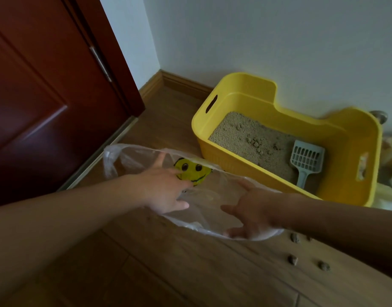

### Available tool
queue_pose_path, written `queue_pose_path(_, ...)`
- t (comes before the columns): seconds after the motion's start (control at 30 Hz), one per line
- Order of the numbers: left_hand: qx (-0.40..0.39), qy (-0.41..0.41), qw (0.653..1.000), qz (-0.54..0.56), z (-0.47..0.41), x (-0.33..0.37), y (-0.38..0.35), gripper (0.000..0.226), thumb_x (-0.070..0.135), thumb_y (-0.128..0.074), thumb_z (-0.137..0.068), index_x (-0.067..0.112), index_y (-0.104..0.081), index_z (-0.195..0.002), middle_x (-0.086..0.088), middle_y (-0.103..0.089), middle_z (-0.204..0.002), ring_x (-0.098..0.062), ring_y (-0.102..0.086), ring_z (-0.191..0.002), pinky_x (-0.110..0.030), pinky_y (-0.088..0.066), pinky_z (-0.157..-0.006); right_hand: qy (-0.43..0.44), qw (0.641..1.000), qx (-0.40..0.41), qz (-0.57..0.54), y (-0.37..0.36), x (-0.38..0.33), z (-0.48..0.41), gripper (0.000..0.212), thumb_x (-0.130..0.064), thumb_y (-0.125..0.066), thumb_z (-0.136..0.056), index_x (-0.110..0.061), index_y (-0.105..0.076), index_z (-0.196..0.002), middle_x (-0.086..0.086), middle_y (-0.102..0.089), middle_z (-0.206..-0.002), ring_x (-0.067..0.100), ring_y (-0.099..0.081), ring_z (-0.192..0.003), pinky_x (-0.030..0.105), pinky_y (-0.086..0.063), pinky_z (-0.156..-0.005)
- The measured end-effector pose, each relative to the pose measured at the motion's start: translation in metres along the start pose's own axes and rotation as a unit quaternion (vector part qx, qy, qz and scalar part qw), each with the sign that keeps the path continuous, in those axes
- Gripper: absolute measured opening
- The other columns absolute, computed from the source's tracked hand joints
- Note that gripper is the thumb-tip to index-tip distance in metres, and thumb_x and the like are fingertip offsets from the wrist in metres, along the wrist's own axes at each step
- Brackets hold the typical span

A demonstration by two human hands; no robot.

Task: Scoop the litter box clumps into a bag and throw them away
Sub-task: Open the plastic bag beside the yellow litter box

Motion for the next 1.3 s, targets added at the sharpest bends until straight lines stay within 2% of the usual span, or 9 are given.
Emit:
queue_pose_path(0.2, -0.025, 0.051, 0.995, 0.082, 0.012, -0.013, 0.001, 0.082, 0.078, -0.042, -0.081, 0.04, -0.016, -0.149, 0.008, -0.067, -0.107, -0.019, -0.055, -0.118, -0.058, -0.006, -0.117, -0.004, 1.0, 0.001, -0.019, -0.01, 0.011, 0.025, 0.102, -0.093, -0.019, -0.074, -0.031, -0.012, -0.155, 0.002, -0.073, -0.088, 0.017, -0.051, -0.131, 0.054, 0.002, -0.12)
queue_pose_path(0.3, -0.058, 0.077, 0.978, 0.183, 0.019, -0.014, -0.007, 0.105, 0.074, -0.061, -0.075, 0.043, 0.002, -0.152, 0.003, -0.064, -0.123, -0.012, -0.058, -0.096, -0.029, -0.046, -0.086, -0.002, 0.999, -0.007, -0.049, -0.017, 0.018, 0.041, 0.116, -0.1, -0.029, -0.061, -0.036, -0.005, -0.154, 0.002, -0.071, -0.08, 0.022, -0.059, -0.121, 0.052, -0.021, -0.118)
queue_pose_path(0.37, -0.082, 0.086, 0.966, 0.229, 0.025, -0.008, -0.015, 0.11, 0.068, -0.069, -0.073, 0.046, 0.006, -0.151, 0.001, -0.062, -0.129, -0.012, -0.059, -0.092, -0.019, -0.041, -0.069, -0.01, 0.998, -0.005, -0.058, -0.017, 0.025, 0.053, 0.122, -0.1, -0.041, -0.055, -0.039, 0.0, -0.153, 0.004, -0.073, -0.1, 0.025, -0.057, -0.121, 0.046, -0.032, -0.113)
queue_pose_path(0.5, -0.05, 0.07, 0.964, 0.251, 0.026, 0.012, -0.016, 0.105, 0.067, -0.07, -0.072, 0.054, 0.001, -0.148, 0.006, -0.063, -0.117, -0.012, -0.063, -0.098, -0.024, -0.046, -0.072, -0.01, 0.999, 0.029, -0.042, -0.003, 0.026, 0.071, 0.118, -0.088, -0.058, -0.061, -0.041, 0.001, -0.152, 0.004, -0.039, -0.148, 0.027, -0.036, -0.136, 0.042, -0.027, -0.113)
queue_pose_path(0.6, 0.043, 0.025, 0.975, 0.216, 0.021, 0.02, 0.004, 0.086, 0.062, -0.069, -0.075, 0.053, -0.018, -0.144, 0.017, -0.054, -0.096, -0.004, -0.055, -0.079, -0.022, -0.046, -0.064, 0.008, 0.99, 0.138, -0.039, -0.003, 0.019, 0.067, 0.099, -0.078, -0.051, -0.077, -0.032, -0.009, -0.154, 0.001, -0.035, -0.153, 0.024, -0.037, -0.137, 0.043, -0.024, -0.118)
queue_pose_path(0.83, 0.311, -0.201, 0.929, 0.015, 0.018, 0.054, 0.04, 0.038, 0.042, -0.069, -0.082, 0.026, -0.06, -0.115, 0.007, -0.057, -0.116, -0.011, -0.052, -0.11, -0.033, -0.045, -0.091, -0.053, 0.946, 0.274, -0.165, 0.0, 0.017, 0.047, 0.075, -0.059, -0.055, -0.089, -0.023, -0.03, -0.149, 0.002, -0.043, -0.144, 0.024, -0.043, -0.129, 0.035, -0.039, -0.107)
queue_pose_path(0.93, 0.263, -0.138, 0.955, -0.021, 0.002, 0.043, 0.026, 0.059, 0.054, -0.064, -0.082, 0.035, -0.047, -0.135, 0.01, -0.044, -0.146, -0.017, -0.033, -0.141, -0.052, -0.024, -0.116, -0.058, 0.937, 0.283, -0.196, 0.0, 0.01, 0.032, 0.078, -0.055, -0.061, -0.088, -0.022, -0.028, -0.151, 0.002, -0.038, -0.149, 0.023, -0.038, -0.134, 0.034, -0.035, -0.11)
queue_pose_path(1.07, 0.141, -0.052, 0.987, 0.048, -0.01, 0.017, 0.006, 0.073, 0.064, -0.052, -0.087, 0.046, -0.017, -0.148, 0.019, -0.009, -0.162, -0.015, 0.002, -0.151, -0.06, -0.004, -0.118, -0.097, 0.959, 0.228, -0.135, -0.017, 0.009, 0.009, 0.099, -0.056, -0.066, -0.083, -0.017, -0.012, -0.155, 0.01, -0.014, -0.162, 0.031, -0.015, -0.149, 0.047, -0.021, -0.121)
queue_pose_path(1.3, 0.16, -0.181, 0.969, -0.049, -0.013, 0.027, -0.021, 0.063, 0.051, -0.05, -0.092, 0.036, -0.024, -0.148, 0.01, -0.012, -0.163, -0.017, 0.004, -0.151, -0.056, -0.007, -0.119, -0.077, 0.968, 0.185, -0.15, -0.037, -0.004, -0.018, 0.109, -0.058, -0.062, -0.086, -0.015, 0.008, -0.157, 0.01, 0.012, -0.165, 0.03, 0.008, -0.152, 0.045, -0.003, -0.122)
Point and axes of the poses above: each hand's wrist, its own z-axis away from the middle knuckle, its own y-axis out of the back of the hand, x = y × z, the point moved 6 cm from there along -z, towards the middle knuckle
